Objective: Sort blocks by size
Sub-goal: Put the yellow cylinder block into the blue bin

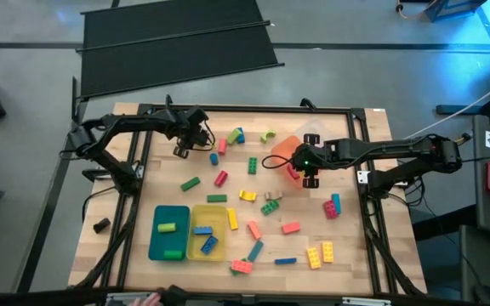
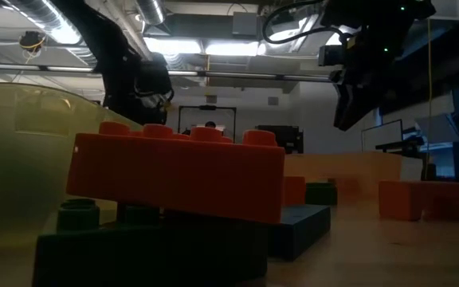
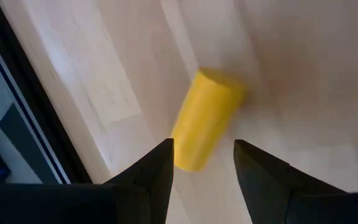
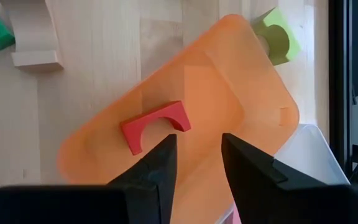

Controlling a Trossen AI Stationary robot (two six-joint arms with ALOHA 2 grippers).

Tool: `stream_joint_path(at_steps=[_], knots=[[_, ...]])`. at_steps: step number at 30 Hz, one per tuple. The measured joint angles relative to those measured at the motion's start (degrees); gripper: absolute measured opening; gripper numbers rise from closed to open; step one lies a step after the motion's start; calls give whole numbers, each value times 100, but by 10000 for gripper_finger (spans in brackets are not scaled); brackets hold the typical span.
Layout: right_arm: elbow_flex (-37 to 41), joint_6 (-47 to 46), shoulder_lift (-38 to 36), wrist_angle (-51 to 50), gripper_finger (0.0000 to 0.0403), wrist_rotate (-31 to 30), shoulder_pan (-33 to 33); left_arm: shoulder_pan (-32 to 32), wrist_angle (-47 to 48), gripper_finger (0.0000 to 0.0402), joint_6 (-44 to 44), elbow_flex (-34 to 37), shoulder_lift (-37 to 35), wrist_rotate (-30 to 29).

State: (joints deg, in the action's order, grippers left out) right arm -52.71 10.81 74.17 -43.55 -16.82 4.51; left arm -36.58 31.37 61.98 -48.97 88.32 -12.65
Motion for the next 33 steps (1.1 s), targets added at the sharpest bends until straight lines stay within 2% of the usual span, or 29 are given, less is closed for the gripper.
stream_joint_path(at_steps=[4,14,18,24,33], knots=[[0,0,0,0,129,0,0,-65,-472,153,202,-2,339,-7],[0,0,1,5,129,0,0,-96,-476,152,270,-33,881,-34],[0,0,1,11,129,-1,0,-81,-394,129,-137,-70,889,-55],[0,0,2,16,129,0,0,45,354,118,-1084,-625,953,25],[-2,0,0,69,129,91,0,716,2212,118,-2452,-2137,694,18]])
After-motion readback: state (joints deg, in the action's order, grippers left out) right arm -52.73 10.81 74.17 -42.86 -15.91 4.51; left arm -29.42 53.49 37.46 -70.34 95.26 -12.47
